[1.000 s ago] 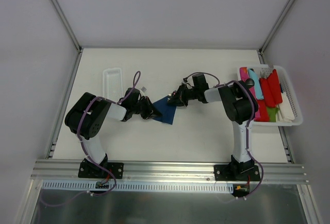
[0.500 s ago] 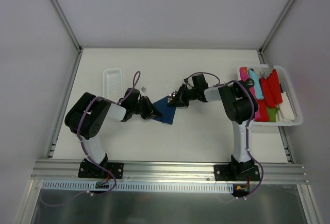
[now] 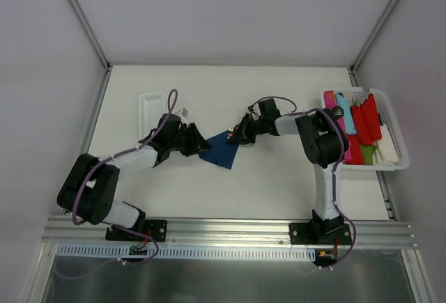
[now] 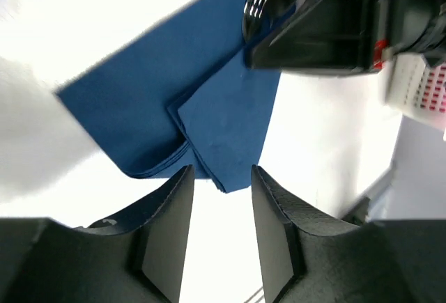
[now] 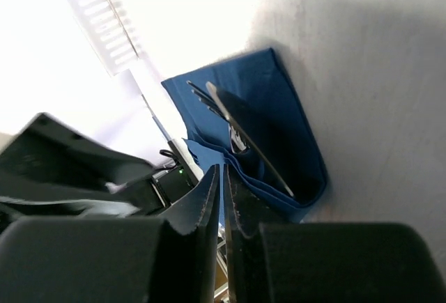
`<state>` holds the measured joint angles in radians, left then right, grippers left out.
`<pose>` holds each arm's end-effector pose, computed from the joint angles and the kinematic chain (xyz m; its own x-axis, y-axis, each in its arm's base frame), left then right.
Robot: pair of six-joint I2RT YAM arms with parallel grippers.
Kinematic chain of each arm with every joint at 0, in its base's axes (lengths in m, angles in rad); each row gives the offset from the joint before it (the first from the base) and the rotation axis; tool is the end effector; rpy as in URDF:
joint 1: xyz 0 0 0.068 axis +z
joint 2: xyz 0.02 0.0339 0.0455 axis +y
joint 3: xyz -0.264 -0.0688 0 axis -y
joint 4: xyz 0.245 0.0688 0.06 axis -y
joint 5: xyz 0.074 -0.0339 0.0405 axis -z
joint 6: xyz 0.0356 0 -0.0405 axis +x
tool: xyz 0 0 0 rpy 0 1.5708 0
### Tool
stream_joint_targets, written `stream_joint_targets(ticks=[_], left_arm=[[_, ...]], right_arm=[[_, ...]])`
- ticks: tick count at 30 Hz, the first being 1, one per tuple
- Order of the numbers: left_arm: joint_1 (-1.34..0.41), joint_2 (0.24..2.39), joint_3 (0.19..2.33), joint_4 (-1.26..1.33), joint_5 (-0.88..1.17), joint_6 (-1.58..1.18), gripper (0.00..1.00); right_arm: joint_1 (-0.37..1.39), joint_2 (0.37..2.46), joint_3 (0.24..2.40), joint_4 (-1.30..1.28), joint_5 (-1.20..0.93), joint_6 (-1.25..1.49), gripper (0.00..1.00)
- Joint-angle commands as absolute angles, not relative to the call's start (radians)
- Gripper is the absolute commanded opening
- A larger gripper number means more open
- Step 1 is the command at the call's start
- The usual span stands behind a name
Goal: Place the utensils on the paper napkin and roll it up
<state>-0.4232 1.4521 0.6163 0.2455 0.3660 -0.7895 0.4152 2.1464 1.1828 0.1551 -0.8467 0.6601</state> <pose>0.2561 -0.1293 0.1744 -0.8221 -0.3568 -0.4436 0.1006 0.6759 -0.7301 0.3737 0.1939 0.0974 -0.9769 0.0133 -0.2133 -0.1792 0.4929 0.8514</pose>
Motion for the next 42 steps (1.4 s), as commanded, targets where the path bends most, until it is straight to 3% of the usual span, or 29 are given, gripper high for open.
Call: stream_joint_targets(ticks=[1, 13, 24, 36, 38, 42], left_arm=[[-0.410, 1.374, 0.710, 0.024, 0.184, -0.684, 0.40], [-0.405, 1.537, 0.805, -0.097, 0.045, -0.686, 0.40], [-0.413, 1.716, 0.871, -0.097, 0.057, -0.658, 0.39], [-0.416, 1.706, 0.844, -0.023, 0.127, -0.683, 0.17], [-0.416, 1.681, 0.821, -0.005, 0.147, -0.677, 0.17], [-0.411, 1.652, 0.821, 0.026, 0.156, -0.650, 0.29]], right_arm=[[0.426, 2.157, 1.193, 0.063, -0.750, 0.600, 0.09], [0.436, 2.160, 1.232, 0.005, -0.732, 0.557, 0.08], [0.439, 2.166, 1.247, -0.046, -0.721, 0.538, 0.08], [0.446, 2.168, 1.267, -0.090, -0.703, 0.526, 0.07], [0.448, 2.169, 1.273, -0.097, -0.701, 0.519, 0.07], [0.448, 2.171, 1.281, -0.110, -0.698, 0.511, 0.07]])
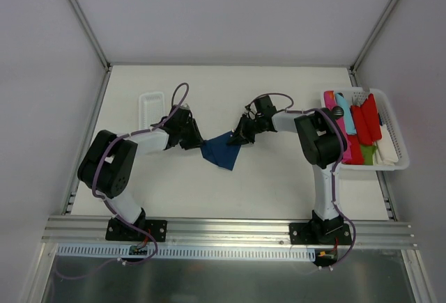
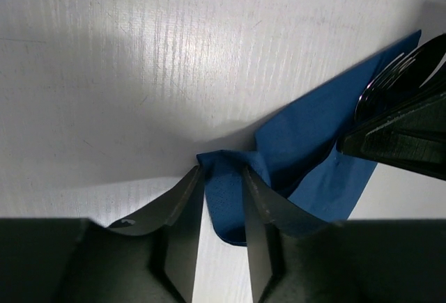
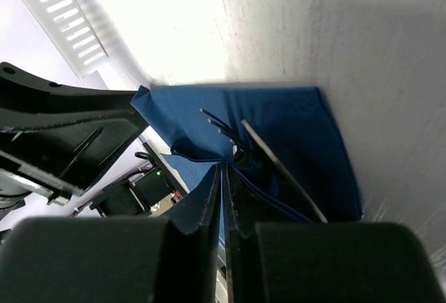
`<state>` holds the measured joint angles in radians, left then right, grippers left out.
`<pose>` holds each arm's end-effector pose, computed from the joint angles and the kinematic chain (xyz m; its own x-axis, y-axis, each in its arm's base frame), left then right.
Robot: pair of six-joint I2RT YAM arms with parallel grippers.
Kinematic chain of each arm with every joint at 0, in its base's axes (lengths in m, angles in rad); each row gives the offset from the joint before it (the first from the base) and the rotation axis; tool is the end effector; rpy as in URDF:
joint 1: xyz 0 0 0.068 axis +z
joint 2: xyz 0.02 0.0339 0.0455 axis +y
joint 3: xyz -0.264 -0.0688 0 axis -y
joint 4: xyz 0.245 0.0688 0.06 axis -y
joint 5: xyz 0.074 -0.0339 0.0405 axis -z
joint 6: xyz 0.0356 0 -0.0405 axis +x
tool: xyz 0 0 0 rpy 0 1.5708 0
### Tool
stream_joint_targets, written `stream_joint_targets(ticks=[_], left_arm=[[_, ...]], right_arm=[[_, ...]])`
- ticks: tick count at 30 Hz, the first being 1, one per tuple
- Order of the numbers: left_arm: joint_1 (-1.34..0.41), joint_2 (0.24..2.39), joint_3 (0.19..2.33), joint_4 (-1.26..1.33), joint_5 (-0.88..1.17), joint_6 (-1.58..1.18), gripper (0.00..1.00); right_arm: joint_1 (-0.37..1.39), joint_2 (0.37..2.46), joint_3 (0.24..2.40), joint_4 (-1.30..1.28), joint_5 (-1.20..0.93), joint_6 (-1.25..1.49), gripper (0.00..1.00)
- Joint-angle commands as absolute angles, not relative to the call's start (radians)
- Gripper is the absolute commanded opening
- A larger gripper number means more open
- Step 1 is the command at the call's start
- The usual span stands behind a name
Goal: Place the utensils on the paper napkin and roll it up
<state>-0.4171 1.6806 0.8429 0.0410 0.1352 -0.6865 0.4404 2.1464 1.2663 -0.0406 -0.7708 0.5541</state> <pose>0.3033 -0.1396 0.1559 -0.8147 -0.3260 -0.4796 -0.0373 0.8548 -0.5176 0.3750 0.2042 0.1051 -0.9740 -0.0417 -0.2229 -0.2055 0.5775 0.7901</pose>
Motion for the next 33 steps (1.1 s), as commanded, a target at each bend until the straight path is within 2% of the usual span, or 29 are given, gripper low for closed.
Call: stream_joint_targets(ticks=[1, 4, 13, 22, 28, 33], left_arm=[[-0.413, 1.649, 0.824, 0.029, 0.155, -0.644, 0.33], [-0.403, 1.657, 0.834, 0.031, 0.169, -0.627, 0.38], [-0.351, 1.666, 0.782, 0.167, 0.291, -0.621, 0.40], [-0.334, 1.778, 0.805, 0.239, 0.471, -0.637, 0.40], [-0.318, 1.787, 0.758, 0.330, 0.495, -0.656, 0.40], [-0.288, 1.833, 0.742, 0.455, 0.635, -0.704, 0.43]], right_arm=[[0.451, 2.171, 1.282, -0.115, -0.698, 0.509, 0.07], [0.453, 2.175, 1.295, -0.135, -0.695, 0.499, 0.07], [0.454, 2.178, 1.310, -0.156, -0.693, 0.486, 0.06], [0.456, 2.183, 1.319, -0.169, -0.693, 0.482, 0.06], [0.457, 2.184, 1.322, -0.172, -0.695, 0.482, 0.06], [0.456, 2.184, 1.324, -0.173, -0.695, 0.480, 0.06]])
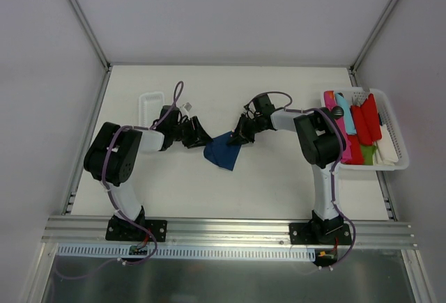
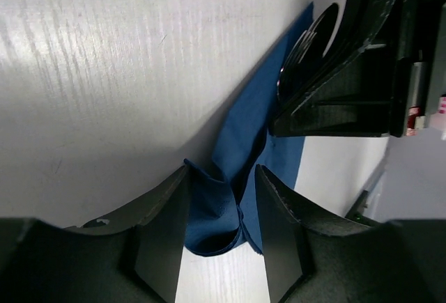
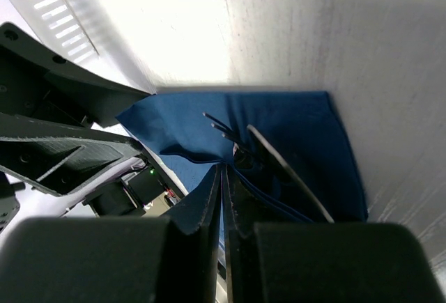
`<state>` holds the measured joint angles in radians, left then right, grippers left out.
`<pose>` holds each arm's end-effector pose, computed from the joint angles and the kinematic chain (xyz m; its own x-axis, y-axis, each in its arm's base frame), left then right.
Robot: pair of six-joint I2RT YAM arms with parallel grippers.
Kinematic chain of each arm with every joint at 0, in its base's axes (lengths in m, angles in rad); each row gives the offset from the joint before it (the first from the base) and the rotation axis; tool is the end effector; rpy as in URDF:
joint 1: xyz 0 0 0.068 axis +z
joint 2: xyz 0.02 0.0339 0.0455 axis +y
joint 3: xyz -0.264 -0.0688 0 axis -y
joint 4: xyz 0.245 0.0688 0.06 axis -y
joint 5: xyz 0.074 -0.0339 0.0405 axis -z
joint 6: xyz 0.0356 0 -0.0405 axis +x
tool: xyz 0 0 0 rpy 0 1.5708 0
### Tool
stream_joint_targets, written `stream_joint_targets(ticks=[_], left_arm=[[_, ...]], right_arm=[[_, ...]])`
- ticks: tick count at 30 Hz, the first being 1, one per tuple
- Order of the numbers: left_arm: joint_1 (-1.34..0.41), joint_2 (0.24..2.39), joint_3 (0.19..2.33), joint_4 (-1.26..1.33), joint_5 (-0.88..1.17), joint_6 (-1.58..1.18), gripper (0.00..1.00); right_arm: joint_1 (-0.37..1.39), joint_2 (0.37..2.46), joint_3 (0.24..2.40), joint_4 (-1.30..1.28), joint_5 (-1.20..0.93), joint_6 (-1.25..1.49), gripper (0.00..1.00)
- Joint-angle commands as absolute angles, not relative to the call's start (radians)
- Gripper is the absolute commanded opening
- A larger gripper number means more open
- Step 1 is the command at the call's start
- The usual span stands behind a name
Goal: Place the utensils on the paper napkin and roll it up
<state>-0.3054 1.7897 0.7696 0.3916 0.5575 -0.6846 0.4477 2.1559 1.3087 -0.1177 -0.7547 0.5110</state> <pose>0.3195 -0.1205 0.1325 -0.8538 -0.2935 -0.4299 0.1593 0.6391 -0.7525 0.3770 0.2081 0.1076 -0.9725 -0.0718 -0.2214 -0.2195 0.5995 0.7697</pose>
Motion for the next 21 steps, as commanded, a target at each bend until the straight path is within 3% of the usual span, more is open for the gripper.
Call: stream_joint_targets(ticks=[1, 8, 21], left_arm=[[-0.287, 1.847, 0.739, 0.516, 0.653, -0.715, 0.43], [-0.275, 1.907, 0.749, 0.637, 0.704, -0.756, 0.46], [-0.262, 1.993, 0.876, 0.517, 0.661, -0.722, 0.47]], right_arm=[[0.456, 2.184, 1.324, -0.175, -0.693, 0.480, 0.06], [0.456, 2.186, 1.322, -0.178, -0.695, 0.477, 0.06], [0.456, 2.186, 1.325, -0.179, -0.698, 0.477, 0.06]])
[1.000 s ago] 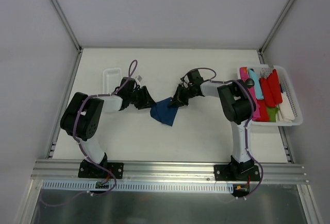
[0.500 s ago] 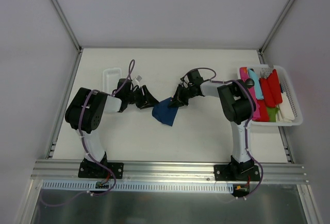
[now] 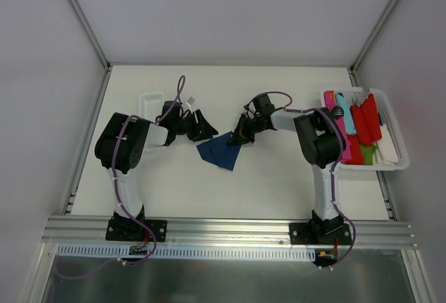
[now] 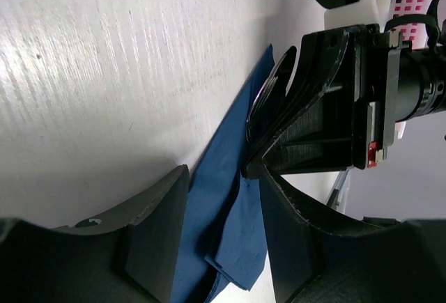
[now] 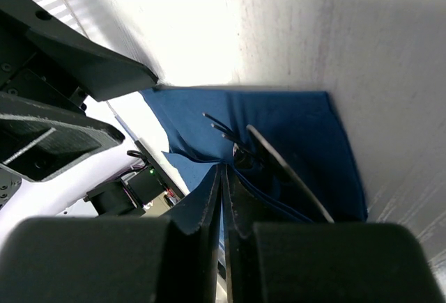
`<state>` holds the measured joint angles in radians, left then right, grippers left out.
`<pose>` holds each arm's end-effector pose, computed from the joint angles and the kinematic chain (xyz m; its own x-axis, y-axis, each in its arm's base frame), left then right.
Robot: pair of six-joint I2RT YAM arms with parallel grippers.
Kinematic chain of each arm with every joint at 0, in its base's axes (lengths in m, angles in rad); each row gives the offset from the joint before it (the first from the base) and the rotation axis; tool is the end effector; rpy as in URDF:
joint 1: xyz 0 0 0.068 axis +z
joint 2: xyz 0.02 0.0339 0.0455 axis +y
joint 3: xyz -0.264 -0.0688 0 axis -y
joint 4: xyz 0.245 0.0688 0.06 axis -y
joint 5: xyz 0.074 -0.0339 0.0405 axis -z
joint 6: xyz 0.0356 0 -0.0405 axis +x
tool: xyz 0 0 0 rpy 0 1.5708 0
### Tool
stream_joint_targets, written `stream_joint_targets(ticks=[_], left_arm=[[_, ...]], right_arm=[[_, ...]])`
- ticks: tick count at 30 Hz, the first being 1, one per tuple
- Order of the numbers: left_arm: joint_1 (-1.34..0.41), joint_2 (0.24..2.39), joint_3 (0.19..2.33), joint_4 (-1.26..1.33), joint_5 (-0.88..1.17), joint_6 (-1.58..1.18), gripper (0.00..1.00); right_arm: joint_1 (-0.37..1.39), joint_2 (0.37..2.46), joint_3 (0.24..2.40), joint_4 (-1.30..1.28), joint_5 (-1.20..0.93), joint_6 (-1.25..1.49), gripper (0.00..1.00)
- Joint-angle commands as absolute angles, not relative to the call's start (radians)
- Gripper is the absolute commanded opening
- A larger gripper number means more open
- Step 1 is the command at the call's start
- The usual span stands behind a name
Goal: Place the utensils on the paper napkin and roll it up
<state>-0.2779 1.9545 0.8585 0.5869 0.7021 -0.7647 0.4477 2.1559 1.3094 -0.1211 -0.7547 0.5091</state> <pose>0.3519 -0.1243 0.1185 -0.8586 -0.3047 -0.4122 0.2180 0.5107 -0.8317 0.3769 0.2080 0.1075 -0.9727 -0.0732 -0.2204 -0.2194 0.6003 0.7691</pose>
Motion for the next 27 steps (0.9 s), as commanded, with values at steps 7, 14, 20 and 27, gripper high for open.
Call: stream_joint_targets(ticks=[7, 14, 20, 27], left_arm=[[-0.262, 1.933, 0.793, 0.476, 0.684, -0.707, 0.43], [-0.262, 1.821, 0.663, 0.419, 0.635, -0.672, 0.42], [-0.264, 1.766, 0.653, 0.376, 0.635, -0.655, 0.41], [-0.262, 1.724, 0.637, 0.368, 0.652, -0.669, 0.41]], right_arm=[[0.456, 2.184, 1.324, -0.179, -0.695, 0.477, 0.06], [0.459, 2.183, 1.325, -0.184, -0.686, 0.477, 0.06], [0.459, 2.180, 1.330, -0.195, -0.670, 0.472, 0.06], [0.460, 2.180, 1.333, -0.202, -0.667, 0.471, 0.06]])
